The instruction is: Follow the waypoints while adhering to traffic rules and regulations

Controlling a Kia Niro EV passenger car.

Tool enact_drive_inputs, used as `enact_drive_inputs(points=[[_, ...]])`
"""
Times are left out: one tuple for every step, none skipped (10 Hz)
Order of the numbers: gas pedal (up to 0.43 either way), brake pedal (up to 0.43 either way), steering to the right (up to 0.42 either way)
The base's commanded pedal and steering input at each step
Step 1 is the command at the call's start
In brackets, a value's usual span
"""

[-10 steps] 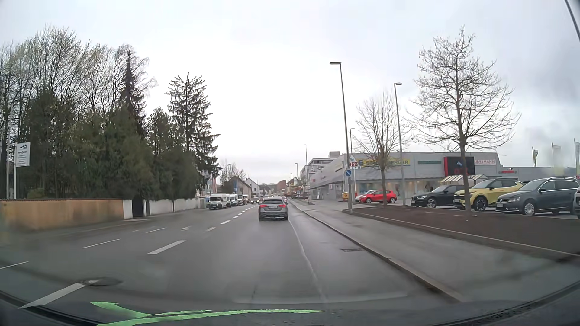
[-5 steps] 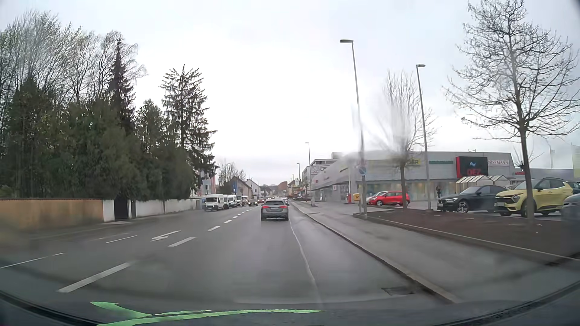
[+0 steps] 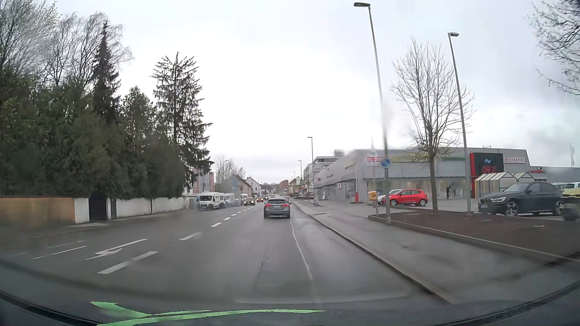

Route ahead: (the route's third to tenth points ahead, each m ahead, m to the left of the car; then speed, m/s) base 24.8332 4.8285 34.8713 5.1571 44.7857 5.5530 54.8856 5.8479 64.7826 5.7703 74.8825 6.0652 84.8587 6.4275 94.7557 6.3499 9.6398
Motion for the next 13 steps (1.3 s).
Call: enact_drive_inputs(points=[[0.339, 0.000, -0.006], [0.339, 0.000, -0.006], [0.339, 0.000, -0.006], [0.311, 0.000, -0.006], [0.311, 0.000, -0.005], [0.311, 0.000, -0.005], [0.299, 0.000, -0.005], [0.299, 0.000, -0.005], [0.299, 0.000, -0.005], [0.287, 0.000, -0.005], [0.287, 0.000, -0.004], [0.280, 0.000, -0.004], [0.268, 0.000, -0.004]])
